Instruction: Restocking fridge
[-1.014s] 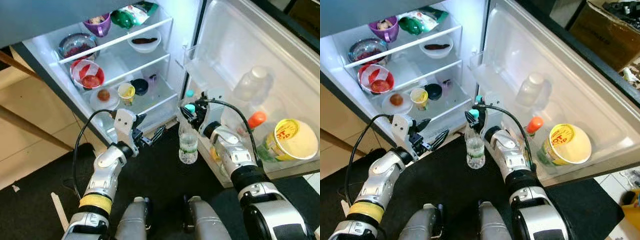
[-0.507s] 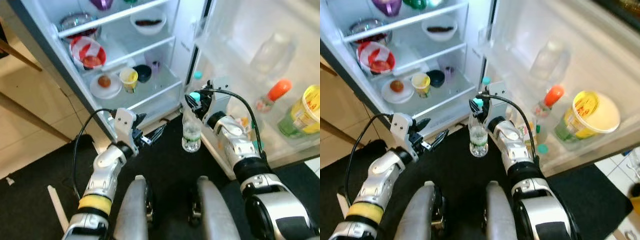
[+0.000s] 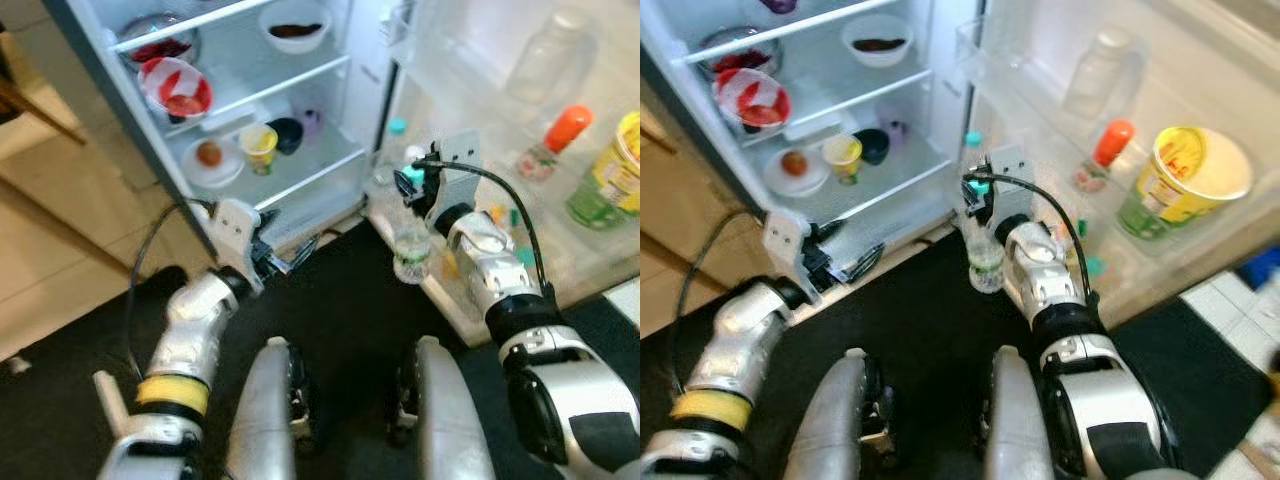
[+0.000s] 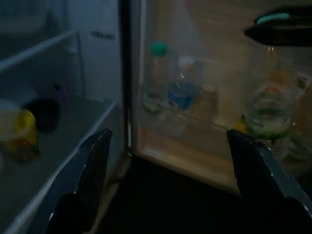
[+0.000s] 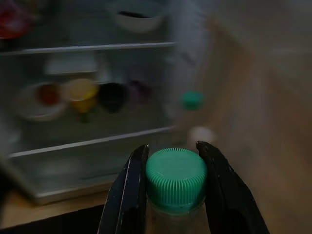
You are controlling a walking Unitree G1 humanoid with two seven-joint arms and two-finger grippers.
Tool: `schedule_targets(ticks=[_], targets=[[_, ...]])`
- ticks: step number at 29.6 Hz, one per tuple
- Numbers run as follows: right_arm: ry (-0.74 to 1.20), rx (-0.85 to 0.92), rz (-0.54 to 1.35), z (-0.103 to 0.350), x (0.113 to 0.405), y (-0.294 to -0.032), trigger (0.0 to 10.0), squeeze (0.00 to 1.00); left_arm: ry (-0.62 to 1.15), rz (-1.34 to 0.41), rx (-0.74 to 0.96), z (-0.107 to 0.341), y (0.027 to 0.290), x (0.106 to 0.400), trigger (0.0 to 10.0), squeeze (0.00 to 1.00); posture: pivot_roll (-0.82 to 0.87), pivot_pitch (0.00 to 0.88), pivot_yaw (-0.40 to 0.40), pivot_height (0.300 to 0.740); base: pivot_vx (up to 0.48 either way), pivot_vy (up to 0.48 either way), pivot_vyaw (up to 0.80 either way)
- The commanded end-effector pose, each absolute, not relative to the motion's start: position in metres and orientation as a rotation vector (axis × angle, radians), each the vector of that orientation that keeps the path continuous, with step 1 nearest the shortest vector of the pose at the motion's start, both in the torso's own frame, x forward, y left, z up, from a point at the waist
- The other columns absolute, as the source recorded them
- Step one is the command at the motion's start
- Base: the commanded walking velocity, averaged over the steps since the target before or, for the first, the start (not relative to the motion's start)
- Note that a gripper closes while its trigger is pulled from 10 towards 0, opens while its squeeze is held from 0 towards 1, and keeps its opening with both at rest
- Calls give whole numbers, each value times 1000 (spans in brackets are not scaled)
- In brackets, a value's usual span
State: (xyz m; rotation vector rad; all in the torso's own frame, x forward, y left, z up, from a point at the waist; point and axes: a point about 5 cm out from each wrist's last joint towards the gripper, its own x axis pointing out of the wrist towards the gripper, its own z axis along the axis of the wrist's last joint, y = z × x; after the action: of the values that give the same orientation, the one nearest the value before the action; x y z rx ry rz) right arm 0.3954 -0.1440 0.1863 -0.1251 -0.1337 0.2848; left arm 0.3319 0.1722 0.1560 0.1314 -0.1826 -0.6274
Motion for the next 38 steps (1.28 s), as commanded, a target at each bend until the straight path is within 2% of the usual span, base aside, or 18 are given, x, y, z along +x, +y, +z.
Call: schedule_targets(ticks=[1,7,20,38], targets=[[-123,-132,285,182,395,-142,10000,0,-127,-619,153,145,184,328,10000,0,45,339,-18,616,0,0,0],[-158,-118,301,189,397,-138,10000,0,-79,-643,172,134,187,322,10000,0,48,343,-17,591,0,0,0],[-239,-79,341,204,398,-134,10000,0,-52,-722,138,118,160,312,10000,0,42,356,-23,591,0,0,0],[-388,-119,328,235,400,-133,10000,0,-53,-746,138,119,154,307,10000,0,48,398,-18,591,0,0,0]])
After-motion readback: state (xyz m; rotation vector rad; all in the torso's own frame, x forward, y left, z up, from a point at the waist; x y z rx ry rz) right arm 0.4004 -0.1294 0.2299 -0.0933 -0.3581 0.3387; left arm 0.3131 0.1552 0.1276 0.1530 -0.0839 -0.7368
